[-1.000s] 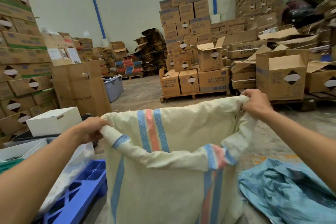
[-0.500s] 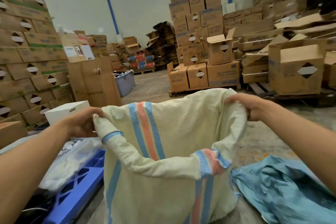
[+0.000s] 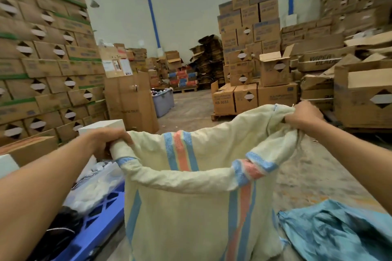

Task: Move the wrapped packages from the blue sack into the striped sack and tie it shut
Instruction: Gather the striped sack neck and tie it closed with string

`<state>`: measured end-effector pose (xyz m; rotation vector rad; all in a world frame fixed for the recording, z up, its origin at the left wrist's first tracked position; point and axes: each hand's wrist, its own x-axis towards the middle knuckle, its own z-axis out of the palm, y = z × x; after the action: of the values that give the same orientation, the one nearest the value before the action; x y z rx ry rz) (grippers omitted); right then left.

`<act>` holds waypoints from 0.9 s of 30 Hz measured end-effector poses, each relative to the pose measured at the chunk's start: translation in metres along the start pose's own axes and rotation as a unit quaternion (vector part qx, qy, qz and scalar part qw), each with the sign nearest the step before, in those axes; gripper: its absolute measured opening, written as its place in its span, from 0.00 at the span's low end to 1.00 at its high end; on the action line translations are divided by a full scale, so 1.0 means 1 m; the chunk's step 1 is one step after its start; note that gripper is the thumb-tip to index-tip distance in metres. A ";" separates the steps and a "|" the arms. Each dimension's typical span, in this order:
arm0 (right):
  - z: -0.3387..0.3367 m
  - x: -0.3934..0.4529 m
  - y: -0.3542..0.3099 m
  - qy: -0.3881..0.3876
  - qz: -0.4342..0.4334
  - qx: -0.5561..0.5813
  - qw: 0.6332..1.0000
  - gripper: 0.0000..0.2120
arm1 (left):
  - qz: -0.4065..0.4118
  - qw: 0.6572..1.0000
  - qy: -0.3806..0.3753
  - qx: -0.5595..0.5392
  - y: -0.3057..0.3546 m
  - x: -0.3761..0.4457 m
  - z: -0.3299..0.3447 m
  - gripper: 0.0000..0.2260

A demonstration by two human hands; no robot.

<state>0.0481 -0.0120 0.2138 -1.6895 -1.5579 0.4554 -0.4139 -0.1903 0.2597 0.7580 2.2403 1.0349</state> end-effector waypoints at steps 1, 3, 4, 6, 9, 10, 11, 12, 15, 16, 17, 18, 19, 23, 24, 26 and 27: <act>-0.006 0.001 0.003 -0.061 0.040 0.059 0.996 0.12 | -0.015 0.999 -0.041 0.011 0.001 -0.007 0.002 0.21; -0.016 -0.002 0.007 -0.186 0.115 0.161 0.962 0.13 | -0.014 0.995 -0.092 0.022 0.005 -0.010 0.009 0.17; -0.020 -0.002 0.013 -0.226 0.141 0.187 0.945 0.15 | -0.011 0.993 -0.117 0.028 0.007 -0.011 0.016 0.18; -0.018 -0.006 0.016 -0.268 0.168 0.235 0.919 0.18 | 0.003 0.988 -0.155 0.022 0.007 -0.005 0.017 0.22; -0.023 -0.010 0.006 -0.310 0.147 0.327 0.881 0.20 | 0.024 0.987 -0.156 -0.001 0.012 0.009 0.013 0.23; -0.024 -0.013 0.003 -0.314 0.138 0.347 0.873 0.19 | 0.025 0.987 -0.161 -0.008 0.013 0.011 0.014 0.24; -0.025 -0.017 -0.001 -0.314 0.131 0.353 0.871 0.19 | 0.025 0.985 -0.169 -0.025 0.012 0.013 0.015 0.26; -0.024 -0.019 -0.005 -0.310 0.125 0.355 0.873 0.19 | 0.027 0.982 -0.180 -0.049 0.011 0.016 0.016 0.27; -0.018 -0.020 -0.013 -0.258 0.102 0.319 0.906 0.18 | 0.043 0.971 -0.204 -0.119 0.012 0.014 0.021 0.22; -0.015 -0.019 -0.018 -0.215 0.074 0.282 0.932 0.16 | 0.048 0.970 -0.203 -0.124 0.012 0.012 0.021 0.20; -0.013 -0.019 -0.022 -0.166 0.035 0.234 0.957 0.13 | 0.058 0.973 -0.188 -0.118 0.012 0.011 0.021 0.19; -0.011 -0.019 -0.025 -0.117 -0.007 0.186 0.976 0.10 | 0.074 0.977 -0.167 -0.105 0.012 0.012 0.022 0.17; -0.009 -0.021 -0.029 -0.068 -0.047 0.138 0.987 0.07 | 0.107 0.983 -0.122 -0.081 0.011 0.014 0.022 0.15; -0.008 -0.026 -0.037 0.075 -0.144 -0.091 0.983 0.08 | 0.255 0.945 0.179 0.099 0.007 0.023 0.020 0.09; -0.006 -0.027 -0.036 0.099 -0.161 -0.127 0.974 0.08 | 0.264 0.926 0.238 0.130 0.005 0.025 0.020 0.08; 0.002 -0.027 -0.033 0.125 -0.183 -0.141 0.965 0.05 | 0.227 0.923 0.272 0.153 0.001 0.033 0.018 0.10; 0.007 -0.027 -0.032 0.122 -0.180 -0.134 0.967 0.04 | 0.189 0.941 0.234 0.153 -0.002 0.037 0.017 0.17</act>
<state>0.0165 -0.0373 0.2267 -1.5367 -1.7465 -0.1516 -0.4283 -0.1578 0.2393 1.2203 2.7775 1.1481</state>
